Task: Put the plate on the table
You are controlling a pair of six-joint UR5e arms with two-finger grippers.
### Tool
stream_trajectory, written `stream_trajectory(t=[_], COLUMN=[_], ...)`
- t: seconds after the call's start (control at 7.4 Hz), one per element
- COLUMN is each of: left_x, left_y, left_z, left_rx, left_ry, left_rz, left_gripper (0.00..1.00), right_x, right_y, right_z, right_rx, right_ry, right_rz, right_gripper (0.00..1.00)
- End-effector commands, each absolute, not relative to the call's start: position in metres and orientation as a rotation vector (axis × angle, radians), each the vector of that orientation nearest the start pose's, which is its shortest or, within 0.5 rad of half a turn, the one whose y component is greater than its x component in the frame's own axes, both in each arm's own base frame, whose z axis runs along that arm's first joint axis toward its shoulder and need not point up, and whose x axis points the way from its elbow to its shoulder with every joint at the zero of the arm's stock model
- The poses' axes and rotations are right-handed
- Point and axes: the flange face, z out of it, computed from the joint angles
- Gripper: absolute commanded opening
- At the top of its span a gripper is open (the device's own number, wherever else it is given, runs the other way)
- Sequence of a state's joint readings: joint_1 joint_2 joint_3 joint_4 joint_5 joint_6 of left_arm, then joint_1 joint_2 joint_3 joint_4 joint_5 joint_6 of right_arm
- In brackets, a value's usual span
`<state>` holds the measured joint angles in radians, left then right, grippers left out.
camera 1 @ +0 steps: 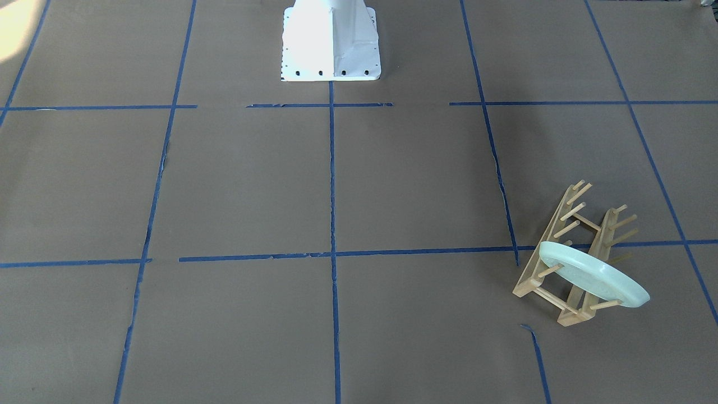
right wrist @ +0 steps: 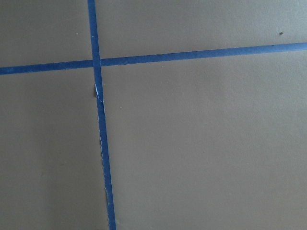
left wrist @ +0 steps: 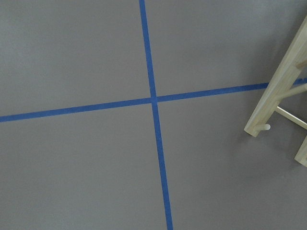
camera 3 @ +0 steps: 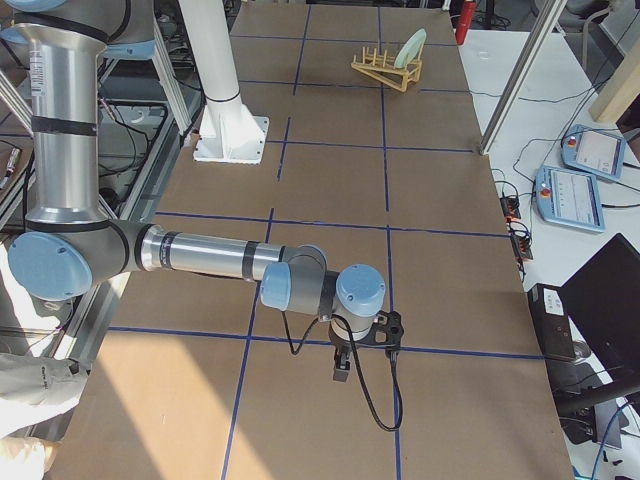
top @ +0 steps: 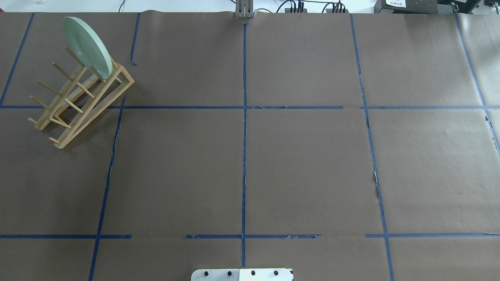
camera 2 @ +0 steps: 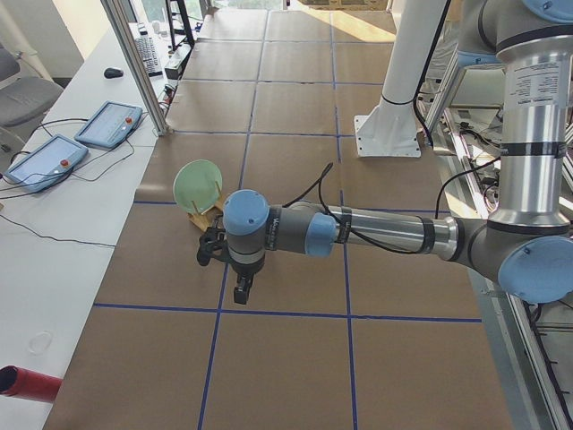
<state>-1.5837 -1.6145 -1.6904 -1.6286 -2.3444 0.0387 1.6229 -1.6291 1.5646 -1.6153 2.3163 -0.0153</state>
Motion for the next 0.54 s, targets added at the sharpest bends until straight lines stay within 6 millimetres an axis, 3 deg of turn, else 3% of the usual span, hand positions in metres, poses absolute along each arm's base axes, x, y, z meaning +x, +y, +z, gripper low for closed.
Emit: stream_trajectory(t=[0.0, 0.27, 0.41], left_x=[-0.077, -0.065, -0.034], left_y=[-0.587, -0.587, -0.588], left_z=[0.520, 0.490, 0.471], left_rx=[0.363, 0.381, 0.406], left_ry=[0.671, 0.871, 0.941], left_rz=[0.141, -0.039, -0.105], left_gripper=[1.00, 1.00, 1.00], right_x=[0.090, 0.090, 0.090], right_y=[-0.454, -0.454, -0.454], right_z=[0.696, 0.696, 0.696], right_rx=[-0.080, -0.079, -0.079], right_ry=[-0.748, -0.748, -0.748], right_rz=[0.076, 0.076, 0.076], right_gripper=[1.00, 1.00, 1.00])
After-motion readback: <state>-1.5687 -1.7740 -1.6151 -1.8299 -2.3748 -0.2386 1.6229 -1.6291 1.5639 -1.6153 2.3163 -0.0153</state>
